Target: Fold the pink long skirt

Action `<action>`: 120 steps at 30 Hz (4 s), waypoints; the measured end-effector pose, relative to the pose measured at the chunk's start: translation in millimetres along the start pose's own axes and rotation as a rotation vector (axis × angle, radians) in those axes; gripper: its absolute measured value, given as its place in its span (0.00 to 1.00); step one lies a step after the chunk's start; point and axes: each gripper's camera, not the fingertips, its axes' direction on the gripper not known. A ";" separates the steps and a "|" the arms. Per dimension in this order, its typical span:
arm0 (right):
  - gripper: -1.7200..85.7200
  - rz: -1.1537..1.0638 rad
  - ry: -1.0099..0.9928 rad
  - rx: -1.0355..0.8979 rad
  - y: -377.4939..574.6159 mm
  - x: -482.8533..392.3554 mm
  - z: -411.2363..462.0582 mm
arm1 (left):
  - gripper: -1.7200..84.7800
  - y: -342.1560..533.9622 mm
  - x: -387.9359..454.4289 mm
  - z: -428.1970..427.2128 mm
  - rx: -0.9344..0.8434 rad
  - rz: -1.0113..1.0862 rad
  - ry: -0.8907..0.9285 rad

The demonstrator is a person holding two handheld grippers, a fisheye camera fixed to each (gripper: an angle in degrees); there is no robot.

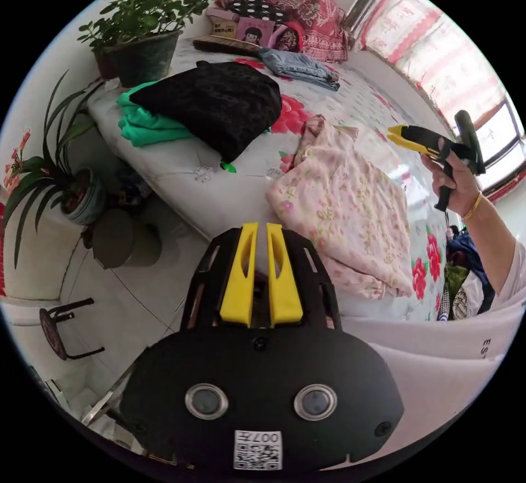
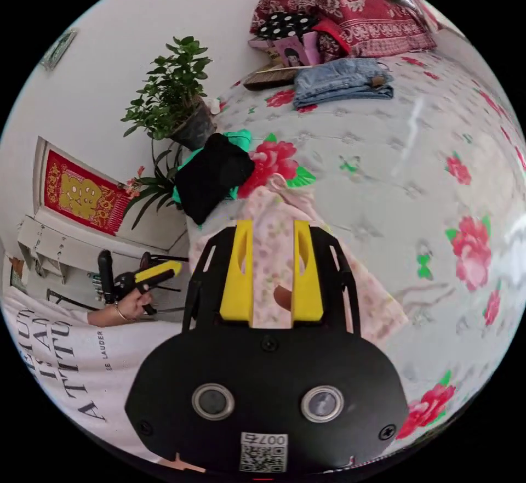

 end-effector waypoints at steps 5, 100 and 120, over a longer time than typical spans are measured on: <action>0.11 0.257 0.003 -0.057 57.5 111.7 -30.4 | 0.09 6.7 113.5 -8.9 0.031 0.473 0.086; 0.06 0.165 -0.837 0.133 -187.2 -84.5 -65.0 | 0.06 -161.8 -247.5 -110.8 0.430 -0.367 0.600; 0.11 0.137 0.110 -0.161 85.1 -79.7 -41.2 | 0.10 -106.4 -144.8 -15.0 0.055 -0.116 0.197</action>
